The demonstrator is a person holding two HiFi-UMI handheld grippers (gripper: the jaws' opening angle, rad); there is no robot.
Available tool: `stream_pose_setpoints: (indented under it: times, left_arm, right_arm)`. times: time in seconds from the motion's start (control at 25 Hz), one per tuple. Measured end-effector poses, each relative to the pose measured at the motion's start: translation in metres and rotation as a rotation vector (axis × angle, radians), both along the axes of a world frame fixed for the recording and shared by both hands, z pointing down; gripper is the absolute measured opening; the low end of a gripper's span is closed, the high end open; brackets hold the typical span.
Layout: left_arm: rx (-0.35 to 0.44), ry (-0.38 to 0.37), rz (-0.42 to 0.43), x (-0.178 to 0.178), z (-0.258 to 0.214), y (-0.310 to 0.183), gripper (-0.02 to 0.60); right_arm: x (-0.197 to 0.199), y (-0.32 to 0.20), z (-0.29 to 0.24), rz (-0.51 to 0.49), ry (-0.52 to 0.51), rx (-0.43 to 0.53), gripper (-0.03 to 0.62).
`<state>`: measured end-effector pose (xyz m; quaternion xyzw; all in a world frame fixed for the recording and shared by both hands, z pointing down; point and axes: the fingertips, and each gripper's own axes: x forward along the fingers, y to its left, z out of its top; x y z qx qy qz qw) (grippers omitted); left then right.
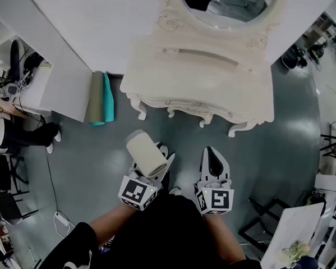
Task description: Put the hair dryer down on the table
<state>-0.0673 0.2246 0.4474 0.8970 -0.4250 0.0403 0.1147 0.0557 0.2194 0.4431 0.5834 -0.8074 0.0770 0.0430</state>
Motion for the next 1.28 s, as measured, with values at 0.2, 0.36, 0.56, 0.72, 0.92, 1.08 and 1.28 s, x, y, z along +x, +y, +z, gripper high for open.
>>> stream_pose_setpoints:
  times: [0.2, 0.36, 0.56, 0.72, 0.92, 1.08, 1.28]
  left_arm:
    - [0.004, -0.026, 0.022, -0.01, 0.004, -0.047, 0.192]
    - [0.004, -0.009, 0.02, -0.018, 0.001, -0.079, 0.192]
    - [0.009, -0.035, 0.021, -0.029, -0.003, -0.117, 0.192]
    - [0.013, -0.024, 0.026, -0.033, -0.006, -0.144, 0.192]
    - [0.026, -0.032, 0.069, -0.031, -0.007, -0.173, 0.193]
    - [0.022, -0.018, 0.084, -0.028, -0.007, -0.191, 0.192]
    - [0.015, -0.009, 0.112, -0.024, -0.007, -0.207, 0.192]
  right_arm:
    - [-0.007, -0.048, -0.002, 0.0, 0.014, -0.011, 0.018]
    - [-0.017, -0.076, -0.003, -0.007, 0.038, -0.025, 0.018]
    - [-0.023, -0.113, -0.018, 0.038, 0.045, 0.028, 0.018]
    - [-0.022, -0.141, -0.03, 0.064, 0.059, 0.057, 0.018]
    - [-0.019, -0.165, -0.027, 0.105, 0.056, 0.044, 0.018]
    - [-0.014, -0.181, -0.028, 0.13, 0.052, 0.031, 0.018]
    - [-0.008, -0.199, -0.03, 0.155, 0.069, 0.027, 0.018]
